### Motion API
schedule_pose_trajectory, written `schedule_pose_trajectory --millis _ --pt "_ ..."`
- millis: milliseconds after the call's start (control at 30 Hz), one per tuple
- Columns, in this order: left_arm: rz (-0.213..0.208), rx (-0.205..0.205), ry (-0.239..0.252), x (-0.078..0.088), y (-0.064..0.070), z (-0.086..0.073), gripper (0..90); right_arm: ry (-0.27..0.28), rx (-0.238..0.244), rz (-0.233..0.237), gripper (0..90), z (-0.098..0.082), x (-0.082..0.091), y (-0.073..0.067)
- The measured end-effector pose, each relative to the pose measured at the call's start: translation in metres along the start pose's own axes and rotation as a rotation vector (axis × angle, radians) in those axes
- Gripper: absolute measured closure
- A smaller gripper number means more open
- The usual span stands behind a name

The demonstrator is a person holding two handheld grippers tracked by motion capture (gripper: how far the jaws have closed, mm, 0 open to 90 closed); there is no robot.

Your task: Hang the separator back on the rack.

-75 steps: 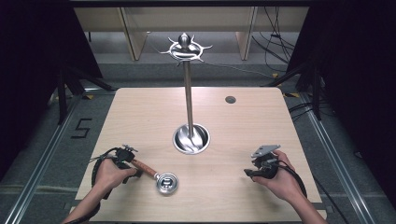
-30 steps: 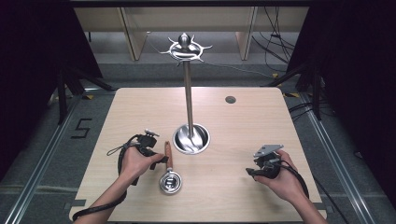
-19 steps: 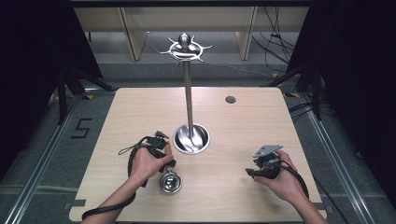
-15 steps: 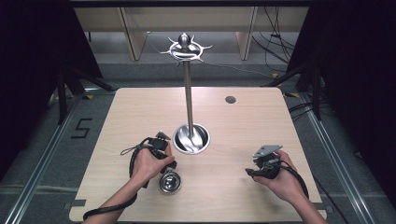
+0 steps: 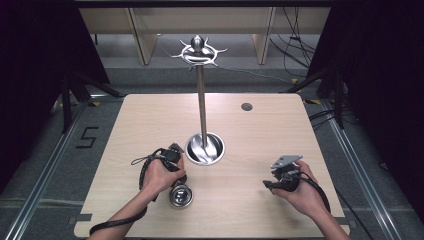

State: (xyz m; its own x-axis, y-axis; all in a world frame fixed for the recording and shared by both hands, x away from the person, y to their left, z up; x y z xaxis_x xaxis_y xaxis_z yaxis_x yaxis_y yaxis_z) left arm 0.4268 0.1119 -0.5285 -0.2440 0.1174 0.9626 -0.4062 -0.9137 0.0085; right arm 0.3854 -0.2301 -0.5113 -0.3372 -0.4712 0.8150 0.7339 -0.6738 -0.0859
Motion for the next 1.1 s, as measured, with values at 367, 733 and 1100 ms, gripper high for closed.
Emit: schedule_pose_trajectory --millis 367,733,1100 --pt "0.018 -0.014 -0.014 0.0011 -0.0074 -0.0014 63.7 -0.019 -0.008 0.011 50.0 -0.0003 0.0003 -0.0006" --pt "0.074 -0.022 0.012 0.0032 -0.0098 0.0034 58.7 -0.026 -0.024 0.017 49.3 -0.0003 0.0007 -0.0016" --pt "0.110 -0.009 -0.029 0.0028 -0.0097 0.0016 62.7 -0.028 -0.023 0.018 49.3 -0.0006 0.0003 -0.0011"
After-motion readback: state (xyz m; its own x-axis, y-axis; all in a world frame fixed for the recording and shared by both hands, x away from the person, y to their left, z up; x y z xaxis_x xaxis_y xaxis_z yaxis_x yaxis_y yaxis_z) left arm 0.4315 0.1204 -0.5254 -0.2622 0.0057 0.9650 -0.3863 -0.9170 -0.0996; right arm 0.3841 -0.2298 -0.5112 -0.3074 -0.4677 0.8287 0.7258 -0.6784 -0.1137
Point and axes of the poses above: each handheld gripper's, and its own axes: x roughly backward along the jaws, z roughly out of its top, y roughly to its right, the point moved 5 cm from there along -x, roughly forward along the jaws, and after that the axes turned 10 degrees about z, right-handed, at the moved point
